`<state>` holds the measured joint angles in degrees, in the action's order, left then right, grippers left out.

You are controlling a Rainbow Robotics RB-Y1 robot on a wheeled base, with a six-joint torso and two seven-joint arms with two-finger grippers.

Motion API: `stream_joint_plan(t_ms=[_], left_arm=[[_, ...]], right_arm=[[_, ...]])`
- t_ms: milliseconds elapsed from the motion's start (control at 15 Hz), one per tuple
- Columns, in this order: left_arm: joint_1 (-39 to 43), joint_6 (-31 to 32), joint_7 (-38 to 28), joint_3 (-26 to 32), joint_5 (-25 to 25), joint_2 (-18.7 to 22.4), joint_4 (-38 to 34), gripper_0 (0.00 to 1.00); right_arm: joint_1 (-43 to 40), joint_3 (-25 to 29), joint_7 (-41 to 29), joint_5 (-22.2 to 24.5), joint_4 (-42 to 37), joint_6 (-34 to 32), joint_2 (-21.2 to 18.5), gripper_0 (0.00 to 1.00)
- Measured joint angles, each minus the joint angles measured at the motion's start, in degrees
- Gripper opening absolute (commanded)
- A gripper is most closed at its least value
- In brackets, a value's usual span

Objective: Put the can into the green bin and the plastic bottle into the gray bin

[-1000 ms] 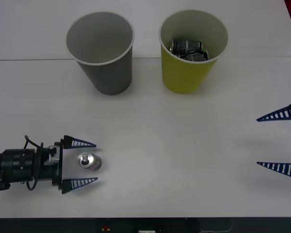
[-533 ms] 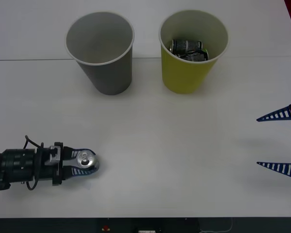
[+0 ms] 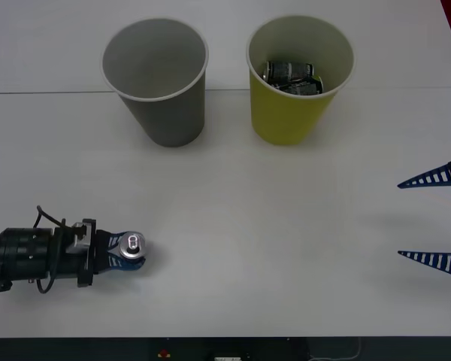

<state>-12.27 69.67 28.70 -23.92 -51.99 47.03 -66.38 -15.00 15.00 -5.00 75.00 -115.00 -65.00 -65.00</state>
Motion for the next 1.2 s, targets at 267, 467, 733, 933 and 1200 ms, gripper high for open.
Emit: stream_joint_plan(t_ms=[267, 467, 733, 933, 1200], left_arm=[[3.55, 0.01, -14.76, 5.15, -6.35, 1.58, -11.93, 0.0], [4.94, -0.12, -25.8, 8.06, -9.66, 1.69, -19.25, 0.0], [5.04, -2.8, -41.51, 10.96, -15.24, 1.67, -28.88, 0.0], [5.06, -8.1, -55.59, 11.78, -21.79, 1.67, -37.52, 0.0], [5.04, -14.12, -74.07, 11.72, -31.74, 1.38, -47.96, 0.0]], right_arm=[[0.0, 0.0, 0.0, 0.0, 0.0, 0.0, 0.0, 1.0], [0.0, 0.0, 0.0, 0.0, 0.0, 0.0, 0.0, 1.0], [0.0, 0.0, 0.0, 0.0, 0.0, 0.0, 0.0, 1.0], [0.0, 0.0, 0.0, 0.0, 0.0, 0.0, 0.0, 1.0], [0.0, 0.0, 0.0, 0.0, 0.0, 0.0, 0.0, 1.0]])
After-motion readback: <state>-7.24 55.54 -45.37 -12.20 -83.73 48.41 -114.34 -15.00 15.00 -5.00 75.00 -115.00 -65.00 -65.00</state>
